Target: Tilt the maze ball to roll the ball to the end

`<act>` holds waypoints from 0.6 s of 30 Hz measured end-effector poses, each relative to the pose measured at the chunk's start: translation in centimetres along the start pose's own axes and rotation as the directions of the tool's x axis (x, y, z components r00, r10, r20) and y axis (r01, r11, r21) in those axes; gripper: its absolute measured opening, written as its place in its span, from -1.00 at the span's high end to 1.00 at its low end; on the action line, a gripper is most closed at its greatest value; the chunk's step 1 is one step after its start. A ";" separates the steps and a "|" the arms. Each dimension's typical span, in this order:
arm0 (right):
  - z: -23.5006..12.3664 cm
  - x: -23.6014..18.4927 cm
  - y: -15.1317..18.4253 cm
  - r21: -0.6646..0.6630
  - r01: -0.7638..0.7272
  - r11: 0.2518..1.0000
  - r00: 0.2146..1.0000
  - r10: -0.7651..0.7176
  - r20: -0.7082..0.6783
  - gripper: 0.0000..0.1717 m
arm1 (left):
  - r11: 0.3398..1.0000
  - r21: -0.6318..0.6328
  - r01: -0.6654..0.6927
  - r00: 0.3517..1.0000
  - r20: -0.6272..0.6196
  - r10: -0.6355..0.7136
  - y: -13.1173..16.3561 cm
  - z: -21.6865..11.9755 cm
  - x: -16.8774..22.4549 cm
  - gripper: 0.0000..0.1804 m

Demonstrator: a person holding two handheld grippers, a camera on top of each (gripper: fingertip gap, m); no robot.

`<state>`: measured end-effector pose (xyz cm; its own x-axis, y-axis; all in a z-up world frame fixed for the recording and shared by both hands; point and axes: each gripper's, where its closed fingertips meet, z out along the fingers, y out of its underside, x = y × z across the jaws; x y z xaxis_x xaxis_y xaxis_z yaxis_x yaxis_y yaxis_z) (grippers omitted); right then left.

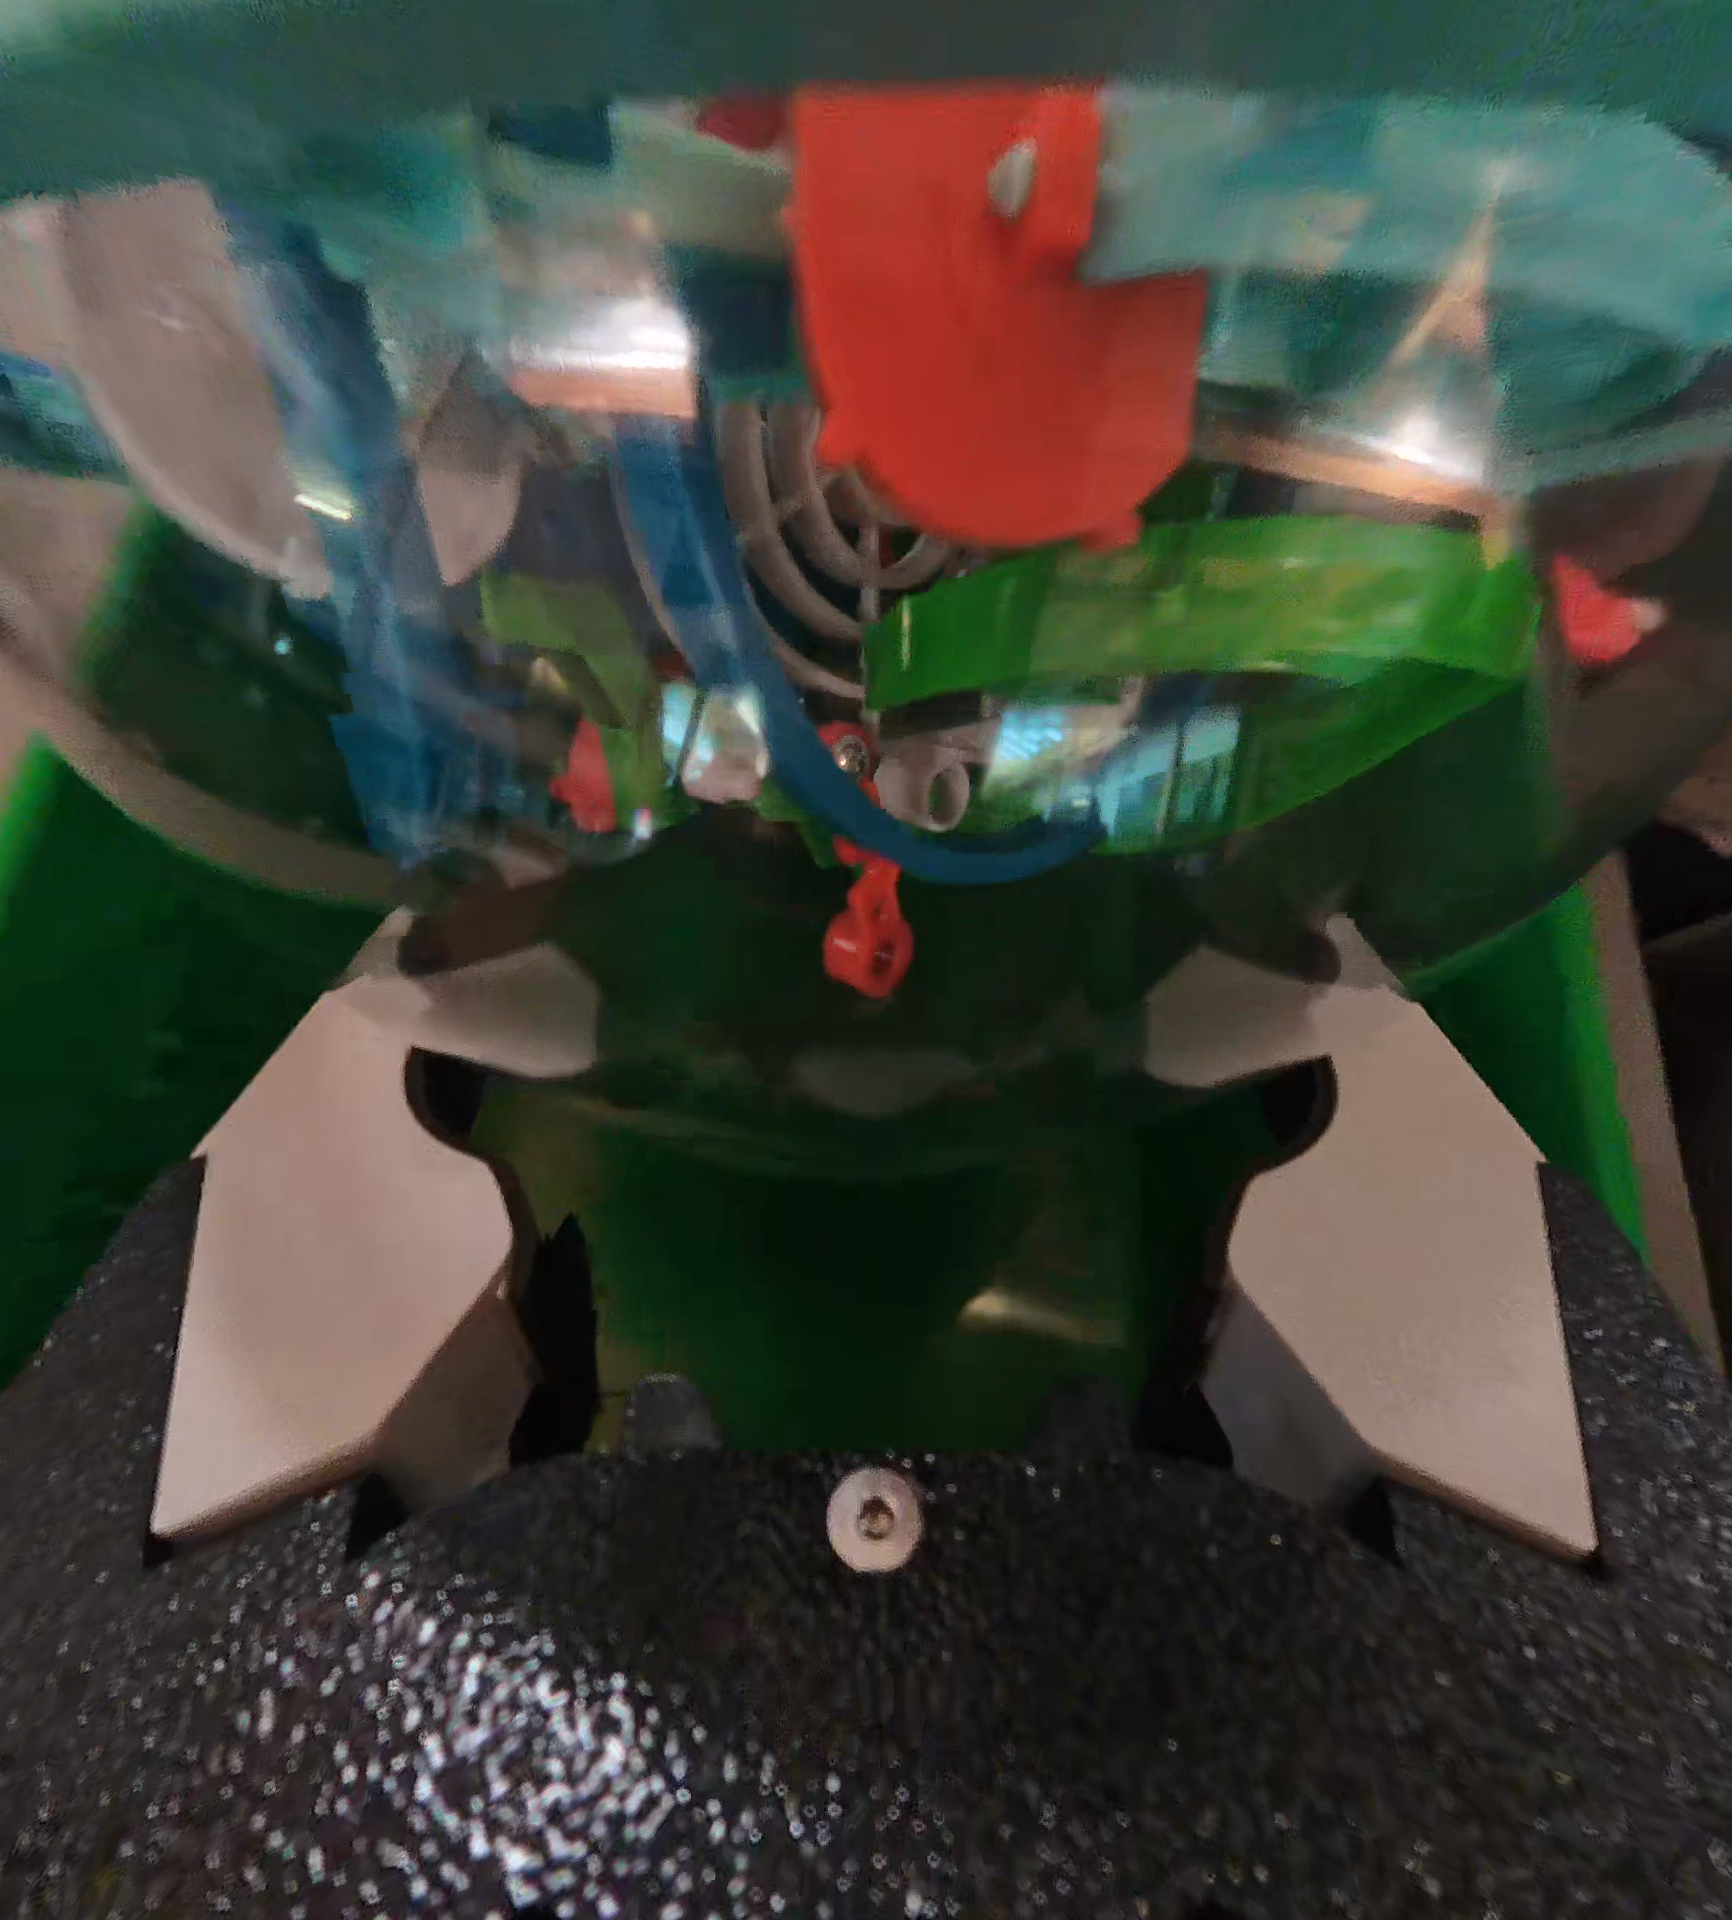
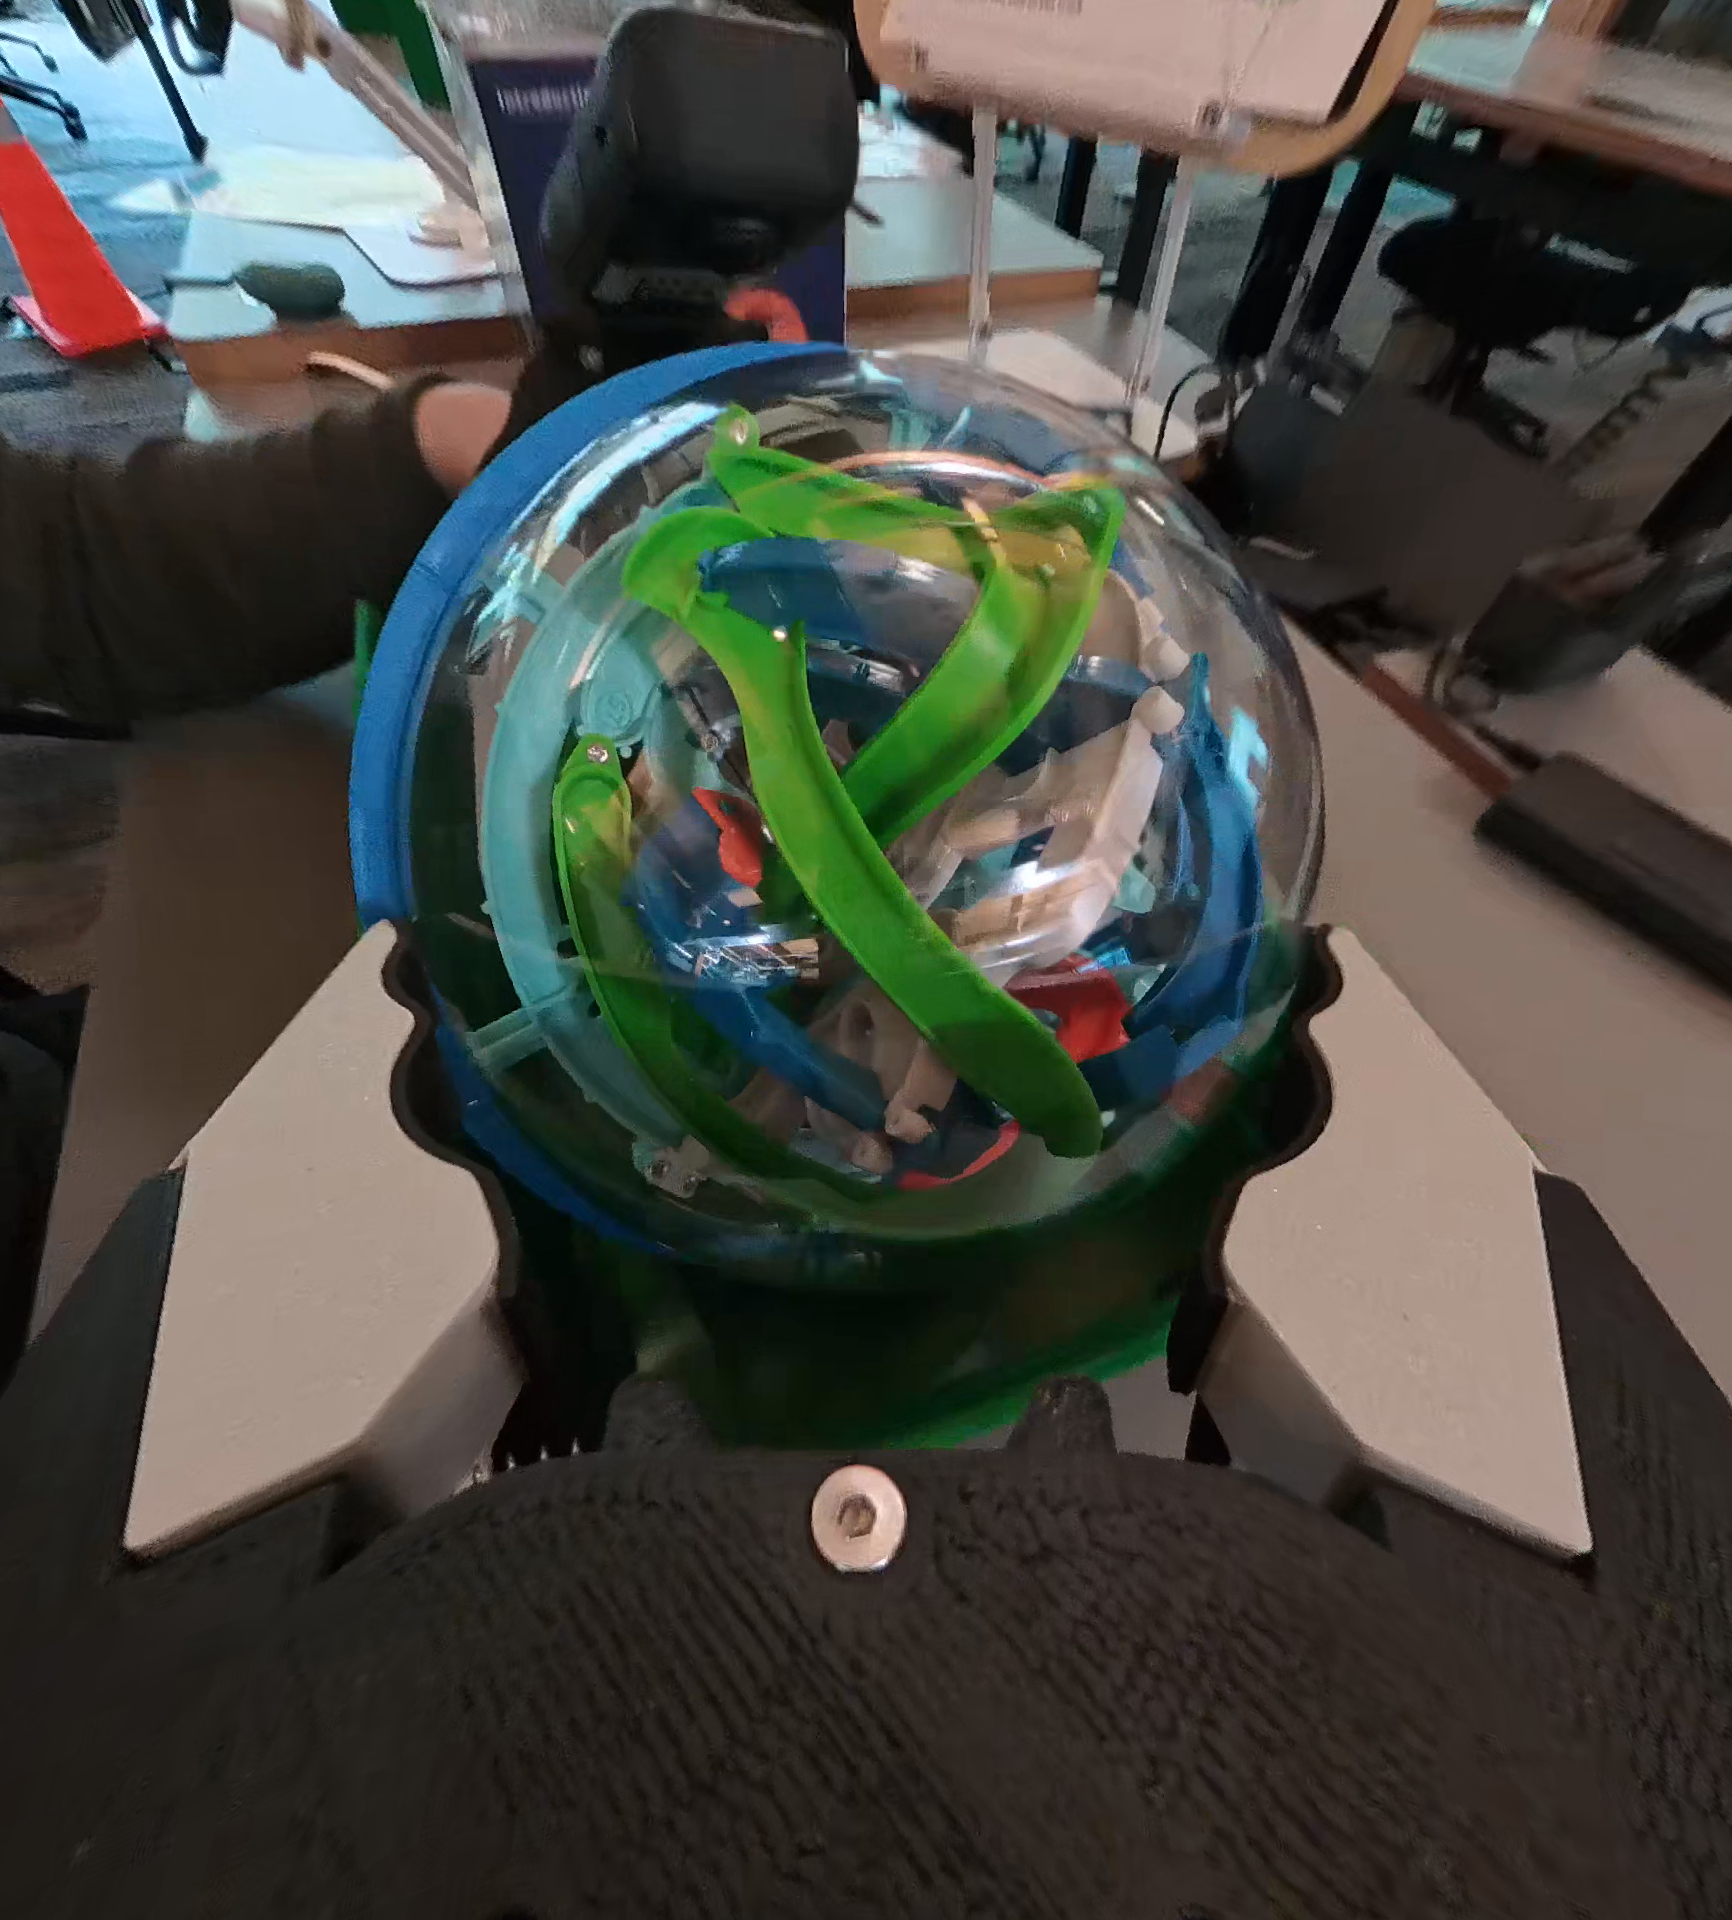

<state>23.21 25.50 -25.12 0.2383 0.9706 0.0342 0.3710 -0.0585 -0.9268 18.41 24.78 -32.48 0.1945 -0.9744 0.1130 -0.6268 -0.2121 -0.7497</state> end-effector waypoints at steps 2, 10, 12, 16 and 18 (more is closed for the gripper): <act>-0.4 0.3 -2.1 0.027 0.027 0.999 1.000 -0.027 -0.007 -0.83 | 0.997 0.070 -0.022 1.000 0.016 0.021 -1.7 -1.3 -0.4 -0.70; -1.6 0.3 -10.6 0.126 0.145 0.981 0.988 -0.138 -0.066 -0.83 | 0.946 0.311 -0.086 0.996 0.025 0.082 -7.2 -6.2 -0.6 -0.69; -2.3 0.2 -12.7 0.242 0.136 0.961 0.989 -0.119 -0.082 -0.83 | 0.909 0.412 -0.060 0.997 -0.028 0.079 -8.9 -6.8 0.0 -0.70; -3.3 0.3 -14.8 0.361 0.114 0.926 0.992 -0.087 -0.090 -0.83 | 0.863 0.505 -0.020 0.995 -0.076 0.068 -10.3 -7.3 0.4 -0.70; -2.9 0.2 -14.6 0.339 0.129 0.932 0.990 -0.104 -0.091 -0.83 | 0.872 0.489 -0.029 0.995 -0.070 0.072 -9.8 -7.1 0.2 -0.70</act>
<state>20.41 25.85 -10.49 0.2790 0.9462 0.1642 0.0720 0.1499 -0.9861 19.25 26.08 -20.50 0.0953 -0.9900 0.1040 -0.1829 -0.1201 -0.9758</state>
